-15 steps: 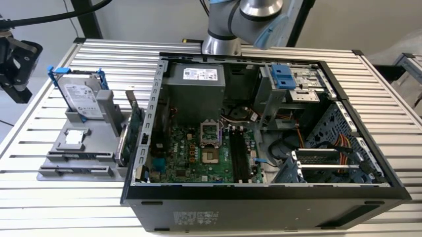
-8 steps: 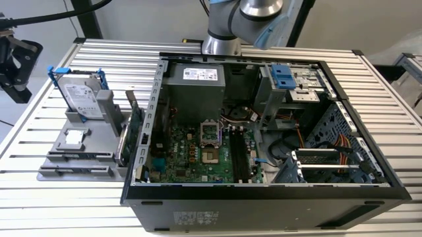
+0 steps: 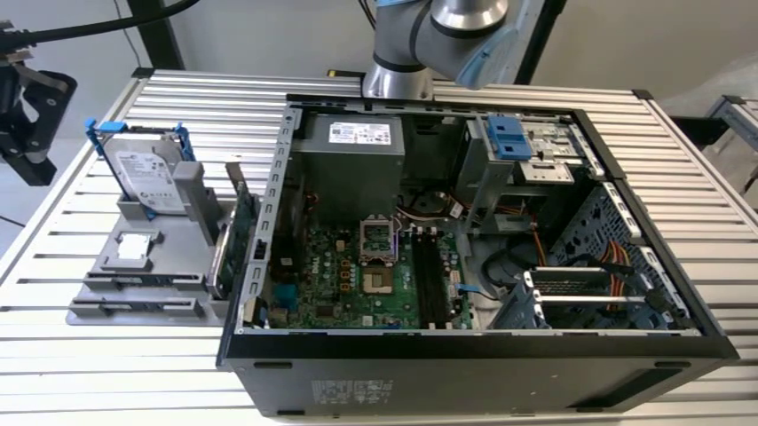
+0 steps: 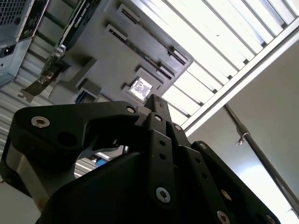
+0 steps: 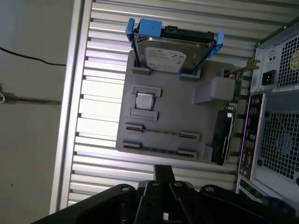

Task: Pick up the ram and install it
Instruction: 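Pick up the ram and move it above insertion slot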

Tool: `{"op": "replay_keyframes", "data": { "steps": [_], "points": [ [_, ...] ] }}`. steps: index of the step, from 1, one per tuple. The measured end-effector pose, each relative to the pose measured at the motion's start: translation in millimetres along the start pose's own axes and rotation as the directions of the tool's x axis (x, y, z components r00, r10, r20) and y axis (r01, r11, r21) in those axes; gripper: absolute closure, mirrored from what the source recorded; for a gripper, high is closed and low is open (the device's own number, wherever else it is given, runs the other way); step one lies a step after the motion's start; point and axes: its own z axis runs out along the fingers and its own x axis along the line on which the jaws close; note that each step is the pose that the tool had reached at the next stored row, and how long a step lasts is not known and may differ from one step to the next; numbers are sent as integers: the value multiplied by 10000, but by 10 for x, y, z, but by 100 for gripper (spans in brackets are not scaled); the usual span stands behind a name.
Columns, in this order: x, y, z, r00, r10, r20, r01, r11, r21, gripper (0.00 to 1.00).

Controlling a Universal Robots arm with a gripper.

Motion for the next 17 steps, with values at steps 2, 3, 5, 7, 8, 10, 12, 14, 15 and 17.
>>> {"op": "replay_keyframes", "data": {
  "steps": [2,3,5,7,8,10,12,14,15,17],
  "points": [
    [0,0,0,10000,-72,-3,72,10000,0,100],
    [0,0,0,9999,-101,-4,101,9999,0,100],
    [0,0,-1,9999,-159,-7,159,9999,-1,100],
    [0,0,-1,9998,-210,-8,210,9998,-2,100],
    [0,0,-2,9997,-237,-9,237,9997,-2,100],
    [0,0,-3,9996,-297,-14,297,9996,-1,100],
    [0,0,-4,9993,-364,-17,364,9993,-1,100],
    [0,0,-4,9990,-440,-21,440,9990,-1,100],
    [0,0,-4,9989,-479,-23,479,9989,-1,100],
    [0,0,-4,9985,-554,-26,554,9985,-2,100]
  ]
}}
